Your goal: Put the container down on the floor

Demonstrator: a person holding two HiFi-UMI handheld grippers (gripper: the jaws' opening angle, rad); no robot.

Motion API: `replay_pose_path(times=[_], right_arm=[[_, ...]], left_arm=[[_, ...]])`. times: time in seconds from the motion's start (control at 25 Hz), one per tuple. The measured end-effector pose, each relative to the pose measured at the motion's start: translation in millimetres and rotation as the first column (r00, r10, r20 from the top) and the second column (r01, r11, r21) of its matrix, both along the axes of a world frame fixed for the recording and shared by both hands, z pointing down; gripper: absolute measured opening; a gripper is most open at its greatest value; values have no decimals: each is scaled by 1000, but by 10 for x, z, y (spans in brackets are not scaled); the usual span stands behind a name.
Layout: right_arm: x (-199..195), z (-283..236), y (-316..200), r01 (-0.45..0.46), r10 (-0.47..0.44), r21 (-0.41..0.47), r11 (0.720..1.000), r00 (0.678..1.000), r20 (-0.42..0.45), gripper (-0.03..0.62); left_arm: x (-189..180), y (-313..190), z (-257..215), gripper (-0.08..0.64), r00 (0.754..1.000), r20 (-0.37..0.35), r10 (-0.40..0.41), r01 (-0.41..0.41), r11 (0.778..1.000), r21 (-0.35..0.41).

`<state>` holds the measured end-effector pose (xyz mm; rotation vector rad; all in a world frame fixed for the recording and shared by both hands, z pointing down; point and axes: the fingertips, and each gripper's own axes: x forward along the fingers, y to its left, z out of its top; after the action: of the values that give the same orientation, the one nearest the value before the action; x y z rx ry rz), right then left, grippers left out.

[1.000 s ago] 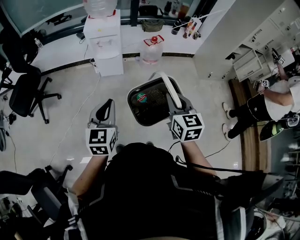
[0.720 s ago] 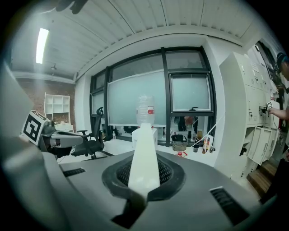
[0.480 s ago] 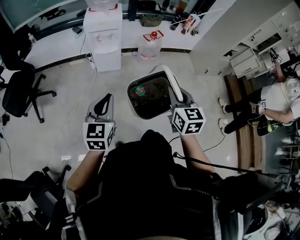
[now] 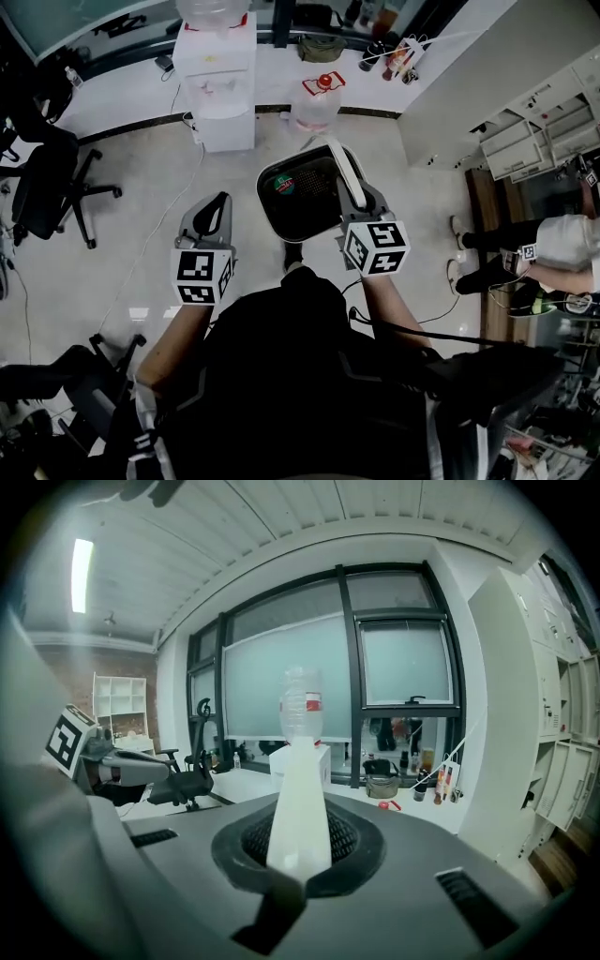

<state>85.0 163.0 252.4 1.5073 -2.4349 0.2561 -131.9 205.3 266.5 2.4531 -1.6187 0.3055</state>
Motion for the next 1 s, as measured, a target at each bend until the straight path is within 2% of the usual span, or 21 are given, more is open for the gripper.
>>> replay_pose_path(times=[0.36,0.56,0.8,1.0], right_arm=[[177,99,-1006,84,-84,-2,997,996,6,12],[383,174,-1467,110,-110,-16,994,994,-6,12],[561,299,-1919,167,-168,-29,986,986,-12,12],[600,366,-2215,201,-202,-33,979,979,-19,12]], left_arm=[[318,-970,76,23,999,38,-39,42,997,-71],[626,-1387,79,23,998,58,-28,31,998,-51],[827,-1821,147,23,992,98,-82,88,994,-64],[924,-2093,181,23,991,80,-109,115,991,-71]])
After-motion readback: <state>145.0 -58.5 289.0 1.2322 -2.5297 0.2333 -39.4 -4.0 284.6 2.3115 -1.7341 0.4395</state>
